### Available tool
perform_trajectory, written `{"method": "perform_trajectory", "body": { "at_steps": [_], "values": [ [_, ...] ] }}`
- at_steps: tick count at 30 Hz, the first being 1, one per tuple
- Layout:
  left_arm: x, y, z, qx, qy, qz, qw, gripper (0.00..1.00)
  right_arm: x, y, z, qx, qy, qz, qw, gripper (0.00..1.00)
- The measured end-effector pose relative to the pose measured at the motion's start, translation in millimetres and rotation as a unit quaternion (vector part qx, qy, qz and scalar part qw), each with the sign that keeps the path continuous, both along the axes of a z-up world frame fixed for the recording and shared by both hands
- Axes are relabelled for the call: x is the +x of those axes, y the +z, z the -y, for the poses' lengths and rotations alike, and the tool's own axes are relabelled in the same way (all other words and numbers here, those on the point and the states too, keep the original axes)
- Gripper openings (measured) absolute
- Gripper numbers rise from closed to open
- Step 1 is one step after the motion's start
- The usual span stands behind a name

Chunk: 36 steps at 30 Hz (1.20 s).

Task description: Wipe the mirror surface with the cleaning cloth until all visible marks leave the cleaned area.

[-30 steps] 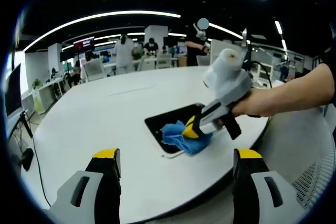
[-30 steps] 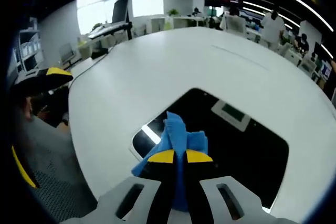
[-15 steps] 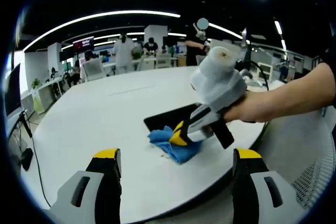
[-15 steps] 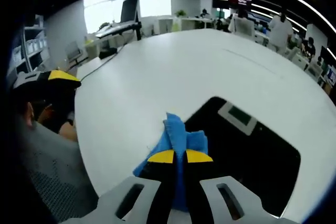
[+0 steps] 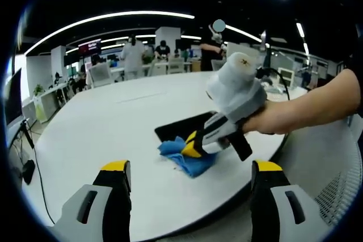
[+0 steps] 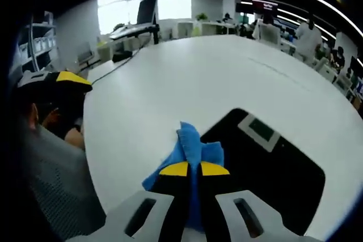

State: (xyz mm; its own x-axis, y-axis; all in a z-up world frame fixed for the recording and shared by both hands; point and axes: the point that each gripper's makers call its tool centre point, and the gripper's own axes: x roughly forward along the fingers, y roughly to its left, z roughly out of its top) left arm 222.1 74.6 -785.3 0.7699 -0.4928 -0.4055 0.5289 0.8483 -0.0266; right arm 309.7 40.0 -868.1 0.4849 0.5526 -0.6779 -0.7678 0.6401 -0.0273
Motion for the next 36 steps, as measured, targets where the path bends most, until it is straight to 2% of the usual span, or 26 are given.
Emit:
{"method": "perform_trajectory", "body": {
  "at_steps": [15,36],
  "values": [
    [0.2,-0.8,-1,-0.001,0.003,-0.003,1.0,0.87,17,0.0,-2,0.006,-0.007,0.006,0.9999,0.0],
    [-0.3,-2.4,-1,0.0,0.003,-0.007,1.0,0.85,62,-1.0,-6,0.002,-0.026,-0.001,0.9997,0.0]
  ]
}}
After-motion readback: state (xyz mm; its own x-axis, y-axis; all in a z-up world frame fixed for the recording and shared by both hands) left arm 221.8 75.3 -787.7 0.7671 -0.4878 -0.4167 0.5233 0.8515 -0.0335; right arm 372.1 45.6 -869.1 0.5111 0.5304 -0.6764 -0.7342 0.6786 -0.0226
